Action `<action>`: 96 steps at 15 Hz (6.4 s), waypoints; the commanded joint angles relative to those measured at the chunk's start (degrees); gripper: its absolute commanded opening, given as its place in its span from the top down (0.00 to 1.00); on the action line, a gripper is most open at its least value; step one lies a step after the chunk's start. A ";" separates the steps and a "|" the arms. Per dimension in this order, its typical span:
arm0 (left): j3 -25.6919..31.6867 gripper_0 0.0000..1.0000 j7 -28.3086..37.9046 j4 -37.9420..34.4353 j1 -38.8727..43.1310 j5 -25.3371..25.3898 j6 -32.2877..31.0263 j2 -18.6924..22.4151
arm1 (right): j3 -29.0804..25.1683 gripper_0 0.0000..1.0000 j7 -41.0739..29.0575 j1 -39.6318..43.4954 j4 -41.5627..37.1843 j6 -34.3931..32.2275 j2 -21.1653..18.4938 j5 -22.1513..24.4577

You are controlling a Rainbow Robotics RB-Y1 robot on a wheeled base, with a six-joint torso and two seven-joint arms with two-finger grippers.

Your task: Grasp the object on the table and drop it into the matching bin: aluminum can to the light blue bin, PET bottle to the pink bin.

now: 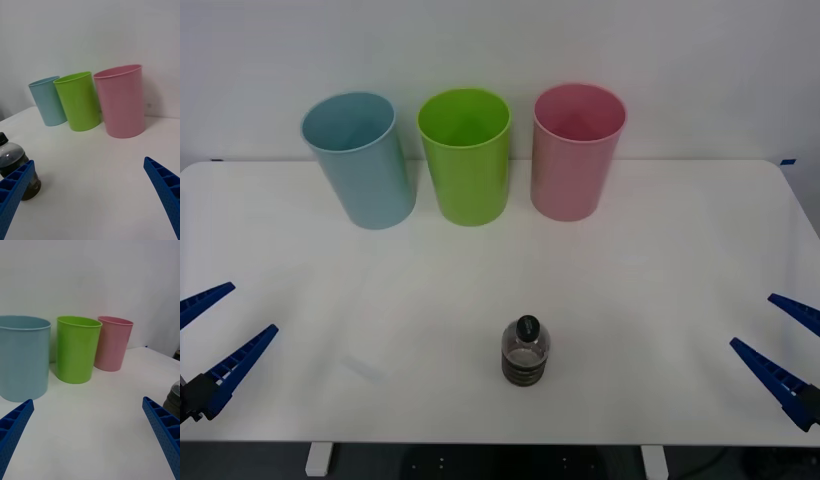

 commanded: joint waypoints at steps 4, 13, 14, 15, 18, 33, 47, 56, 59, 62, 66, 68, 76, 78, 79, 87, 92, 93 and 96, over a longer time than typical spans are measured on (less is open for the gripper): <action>0.00 0.00 0.00 0.00 0.00 0.00 0.00 0.00 | 5.88 0.00 1.55 -2.55 4.78 -3.90 -2.79 -0.15; 0.00 0.00 0.00 0.00 0.00 0.00 0.00 0.00 | 12.83 0.00 10.78 -7.21 9.09 -4.96 -3.23 3.54; 0.00 0.00 0.00 0.00 0.00 0.00 0.00 0.00 | 14.15 0.00 12.80 -8.17 10.23 -4.96 -3.31 3.63; 0.00 0.00 0.00 0.00 0.00 0.00 0.00 0.00 | 15.11 0.00 14.65 -9.05 11.37 -4.96 -3.31 3.81; 0.00 0.00 0.00 0.00 0.00 0.00 0.00 0.00 | 18.72 0.00 17.46 -11.95 14.63 -4.96 -3.31 4.69; 0.00 0.00 0.00 0.00 0.00 0.00 0.00 0.00 | 33.92 0.00 21.85 -17.22 16.03 6.99 -1.82 6.62; 0.00 0.00 0.00 0.00 0.00 0.00 0.00 0.00 | 42.36 0.00 23.35 -20.65 15.94 16.22 1.43 8.55; 0.00 0.00 0.00 0.00 0.00 0.00 0.00 0.00 | 47.90 0.00 23.52 -23.03 15.94 22.90 3.28 8.55; 0.00 0.00 0.00 0.00 0.00 0.00 0.00 0.00 | 48.16 0.00 23.52 -23.03 15.94 23.61 3.89 8.73; 0.00 0.00 0.00 0.00 0.00 0.00 0.00 0.00 | 48.34 0.40 24.05 -23.11 16.03 24.05 3.89 8.73; 0.00 0.00 0.00 0.00 0.00 0.00 0.00 0.00 | 48.34 1.00 25.11 -23.11 16.03 24.13 3.98 8.73; 0.00 0.00 0.00 0.00 0.00 0.00 0.00 0.00 | 48.34 1.00 25.02 -23.11 15.94 24.13 3.98 8.73; 0.00 0.00 0.00 0.00 0.00 0.00 0.00 0.00 | 46.84 1.00 24.05 -23.29 15.77 24.40 3.89 8.20; 0.00 0.00 0.00 0.00 0.00 0.00 0.00 0.00 | 45.79 1.00 23.35 -23.29 15.50 24.40 3.89 8.20; 0.00 0.00 0.00 0.00 0.00 0.00 0.00 0.00 | 45.08 1.00 22.91 -23.29 15.33 24.40 3.81 8.20; 0.00 0.00 0.00 0.00 0.00 0.00 0.00 0.00 | 40.25 1.00 14.91 -23.11 10.76 26.07 3.10 8.29; 0.00 0.00 0.00 0.00 0.00 0.00 0.00 0.00 | 37.88 1.00 4.80 -21.36 1.88 30.11 0.99 8.29; 0.00 0.00 0.00 0.00 0.00 0.00 0.00 0.00 | 36.91 1.00 2.61 -21.44 0.74 30.11 0.99 8.29; 0.00 0.00 0.00 0.00 0.00 0.00 0.00 0.00 | 34.01 1.00 -2.93 -21.44 -2.60 30.20 0.91 8.29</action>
